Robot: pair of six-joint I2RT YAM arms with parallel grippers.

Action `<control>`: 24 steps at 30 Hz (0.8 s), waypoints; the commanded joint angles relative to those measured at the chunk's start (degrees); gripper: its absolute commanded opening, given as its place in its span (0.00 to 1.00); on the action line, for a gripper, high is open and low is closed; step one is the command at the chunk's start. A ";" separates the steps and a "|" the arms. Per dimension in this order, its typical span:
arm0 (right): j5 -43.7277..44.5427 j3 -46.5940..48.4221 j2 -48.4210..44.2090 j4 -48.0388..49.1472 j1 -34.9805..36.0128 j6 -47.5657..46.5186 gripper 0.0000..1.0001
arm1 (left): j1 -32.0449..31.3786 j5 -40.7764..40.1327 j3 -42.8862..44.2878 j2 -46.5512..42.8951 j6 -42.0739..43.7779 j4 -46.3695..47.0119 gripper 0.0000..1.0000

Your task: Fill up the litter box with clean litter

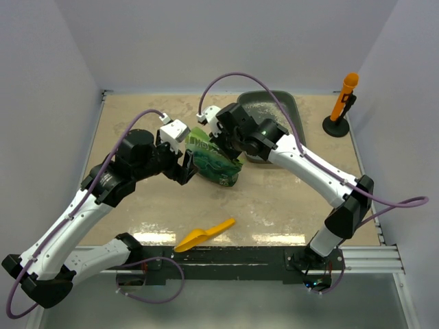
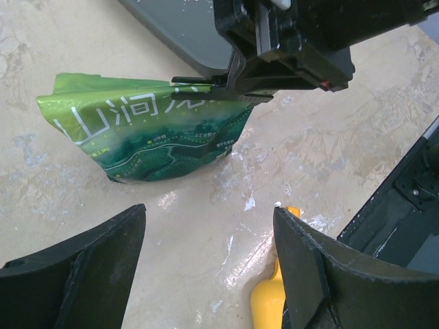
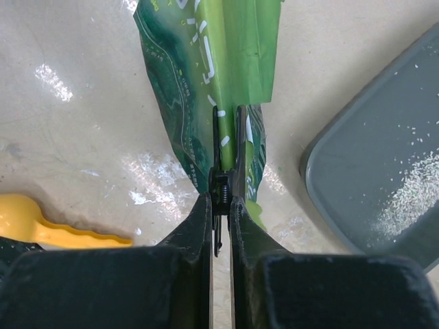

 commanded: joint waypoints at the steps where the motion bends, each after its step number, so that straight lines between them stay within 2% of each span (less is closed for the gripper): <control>1: 4.28 6.21 -2.03 -0.89 0.05 3.23 0.00 | 0.30 1.00 1.68 -0.07 0.83 1.67 0.80; 6: 12.97 11.92 -3.88 -6.24 -0.74 9.55 0.00 | 0.30 0.92 1.33 0.02 1.10 2.03 0.80; 9: 15.63 10.18 -6.68 -7.93 -5.82 16.40 0.00 | 0.30 0.13 0.89 -0.07 1.27 2.29 0.80; 13: 14.22 -4.03 -17.40 1.55 -16.44 24.57 0.00 | 0.30 -0.75 0.02 0.10 0.49 2.73 0.80; 14: 13.96 -10.33 -21.25 3.05 -18.04 27.63 0.00 | 0.30 -1.02 -0.25 0.19 -0.74 2.90 0.80; 24: 14.22 -40.87 -32.09 14.13 -29.57 44.53 0.00 | 0.30 1.62 -2.09 1.95 -5.41 7.38 0.79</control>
